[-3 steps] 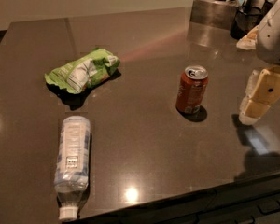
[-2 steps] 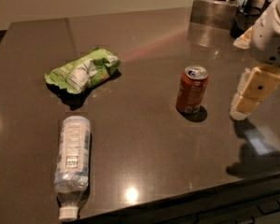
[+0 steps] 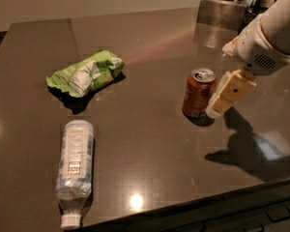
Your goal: Pick coke can
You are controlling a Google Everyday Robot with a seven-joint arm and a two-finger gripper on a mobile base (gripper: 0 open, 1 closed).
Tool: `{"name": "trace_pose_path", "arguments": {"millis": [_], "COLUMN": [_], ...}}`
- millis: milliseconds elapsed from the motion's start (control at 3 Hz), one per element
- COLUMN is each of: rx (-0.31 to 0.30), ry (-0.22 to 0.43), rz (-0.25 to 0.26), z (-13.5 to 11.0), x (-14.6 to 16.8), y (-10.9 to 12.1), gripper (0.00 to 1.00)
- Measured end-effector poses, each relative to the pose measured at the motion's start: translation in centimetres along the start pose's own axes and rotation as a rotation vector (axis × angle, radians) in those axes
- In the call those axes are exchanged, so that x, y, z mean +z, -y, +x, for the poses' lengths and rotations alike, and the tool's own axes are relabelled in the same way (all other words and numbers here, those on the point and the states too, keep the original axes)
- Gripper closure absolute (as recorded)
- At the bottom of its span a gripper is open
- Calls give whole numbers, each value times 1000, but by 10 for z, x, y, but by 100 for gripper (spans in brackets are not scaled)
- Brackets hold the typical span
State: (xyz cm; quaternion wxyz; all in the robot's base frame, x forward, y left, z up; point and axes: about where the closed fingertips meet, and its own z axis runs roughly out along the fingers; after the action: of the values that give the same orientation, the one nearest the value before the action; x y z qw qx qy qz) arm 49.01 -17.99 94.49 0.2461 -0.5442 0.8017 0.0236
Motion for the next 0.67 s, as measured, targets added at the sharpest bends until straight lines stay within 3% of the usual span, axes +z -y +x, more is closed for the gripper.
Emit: {"name": "trace_pose_path", "arguments": {"millis": [333,667], "rx": [37,63], "ry": [76,89], "rz": [-8,-29], "z": [-19,-22], "x": [22,39], "y": [6,11], "gripper": [0,2]}}
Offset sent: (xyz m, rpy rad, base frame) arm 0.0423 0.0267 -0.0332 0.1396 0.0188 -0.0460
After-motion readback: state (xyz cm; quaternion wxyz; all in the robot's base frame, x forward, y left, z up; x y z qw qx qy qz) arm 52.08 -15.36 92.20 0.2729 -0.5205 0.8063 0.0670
